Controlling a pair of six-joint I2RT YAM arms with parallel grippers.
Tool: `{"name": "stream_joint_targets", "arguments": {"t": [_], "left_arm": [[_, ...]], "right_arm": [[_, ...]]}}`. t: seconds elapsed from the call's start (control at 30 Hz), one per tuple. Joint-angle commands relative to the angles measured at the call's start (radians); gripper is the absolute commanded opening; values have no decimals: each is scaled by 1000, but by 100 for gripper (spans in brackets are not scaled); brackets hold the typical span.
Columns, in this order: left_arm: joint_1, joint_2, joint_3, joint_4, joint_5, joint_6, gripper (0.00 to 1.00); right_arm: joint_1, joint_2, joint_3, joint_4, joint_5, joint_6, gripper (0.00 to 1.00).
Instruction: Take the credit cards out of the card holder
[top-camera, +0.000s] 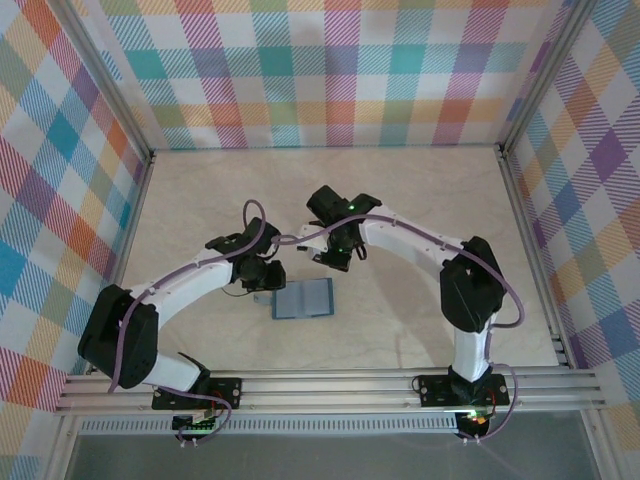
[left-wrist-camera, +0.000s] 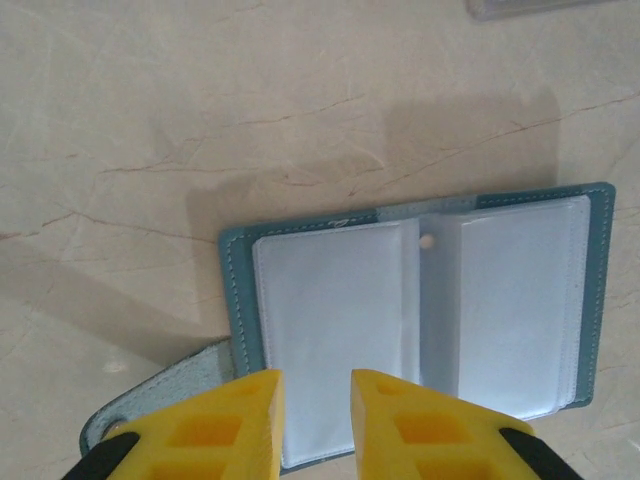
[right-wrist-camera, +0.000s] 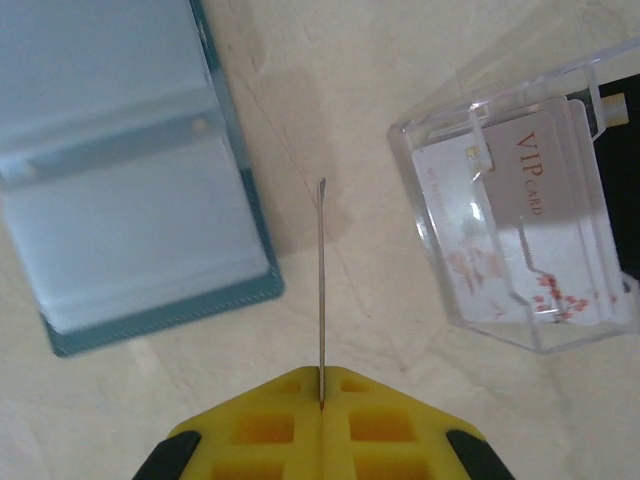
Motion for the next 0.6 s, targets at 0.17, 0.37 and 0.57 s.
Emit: {"name": "stream_joint_targets", "arguments": {"t": [0.17,0.37,0.57], "left_arm": [[-3,-64,-51,-27,-41,-33,26],[-3,-67,-51,-25,-56,-41,26],[-3,-46,-39,-22,-57,-40,26]], "right_arm": [[-58,121,261,-127,39,-323,0],[-85,189,381,-148,41,-402,0],[-100,269,489,-168,41,-441,0]]}}
